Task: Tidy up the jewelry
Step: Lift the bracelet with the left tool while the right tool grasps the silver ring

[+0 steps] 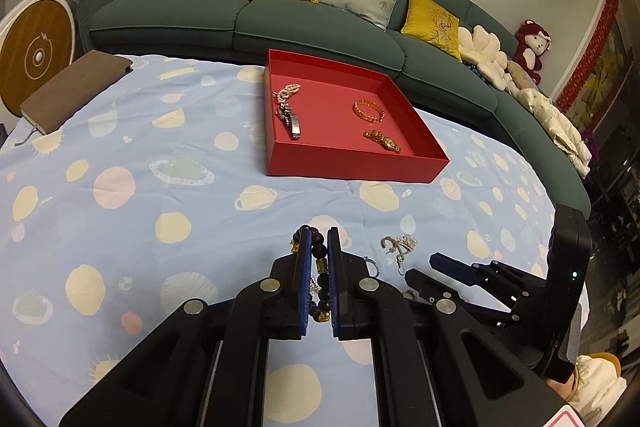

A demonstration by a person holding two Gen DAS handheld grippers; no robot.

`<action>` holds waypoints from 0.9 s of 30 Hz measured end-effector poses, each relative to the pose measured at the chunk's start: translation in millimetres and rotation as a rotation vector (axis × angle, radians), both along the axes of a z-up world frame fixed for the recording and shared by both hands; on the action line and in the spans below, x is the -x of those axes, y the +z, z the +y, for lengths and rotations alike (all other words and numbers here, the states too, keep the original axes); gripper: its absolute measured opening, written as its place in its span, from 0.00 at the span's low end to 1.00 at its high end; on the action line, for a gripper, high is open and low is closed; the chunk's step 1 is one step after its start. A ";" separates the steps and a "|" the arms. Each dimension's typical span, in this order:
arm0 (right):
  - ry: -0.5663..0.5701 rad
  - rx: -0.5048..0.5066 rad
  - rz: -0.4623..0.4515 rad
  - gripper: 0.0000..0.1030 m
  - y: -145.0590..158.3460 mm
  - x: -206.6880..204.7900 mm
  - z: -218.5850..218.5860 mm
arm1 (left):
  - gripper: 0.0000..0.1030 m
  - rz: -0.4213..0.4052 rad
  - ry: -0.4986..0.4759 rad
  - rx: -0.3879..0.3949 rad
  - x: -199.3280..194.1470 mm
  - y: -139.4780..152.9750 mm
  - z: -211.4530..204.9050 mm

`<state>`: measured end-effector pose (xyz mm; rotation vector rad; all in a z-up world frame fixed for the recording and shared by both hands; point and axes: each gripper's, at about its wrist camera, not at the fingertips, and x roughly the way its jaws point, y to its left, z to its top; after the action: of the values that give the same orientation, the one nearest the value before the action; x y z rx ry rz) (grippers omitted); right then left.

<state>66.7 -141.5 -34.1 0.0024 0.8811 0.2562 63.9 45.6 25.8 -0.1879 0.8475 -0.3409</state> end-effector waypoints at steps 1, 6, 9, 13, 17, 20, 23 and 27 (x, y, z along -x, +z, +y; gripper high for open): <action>-0.005 -0.002 -0.001 0.36 0.3 -2.3 -0.6 | 0.05 -0.002 0.002 -0.001 0.1 0.4 0.9; -0.033 -0.021 0.017 0.36 -5.6 -13.4 -5.7 | 0.05 0.003 0.011 0.005 -0.6 -0.6 5.8; -0.040 -0.012 0.026 0.35 -11.6 -18.9 -5.9 | 0.05 0.004 0.016 0.006 -1.8 -1.2 8.2; -0.039 -0.019 0.022 0.35 -12.1 -21.8 -4.1 | 0.05 0.006 0.022 0.007 -3.3 -1.8 10.4; -0.022 -0.028 0.021 0.35 -10.9 -21.4 1.6 | 0.05 0.015 0.026 0.007 -4.9 -4.5 11.7; 0.008 -0.038 0.022 0.35 -9.6 -18.5 9.4 | 0.05 0.019 0.029 0.008 -6.7 -6.5 13.9; 0.043 -0.035 0.024 0.35 -11.6 -17.3 20.8 | 0.05 0.021 0.028 0.012 -6.9 -7.1 14.3; 0.059 -0.021 0.035 0.35 -20.4 -22.4 31.1 | 0.05 0.018 0.023 0.007 -6.8 -7.6 14.4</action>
<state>89.0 -110.4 -54.5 -0.0002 0.9142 0.3216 70.7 60.0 18.2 -0.2074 0.8616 -0.3211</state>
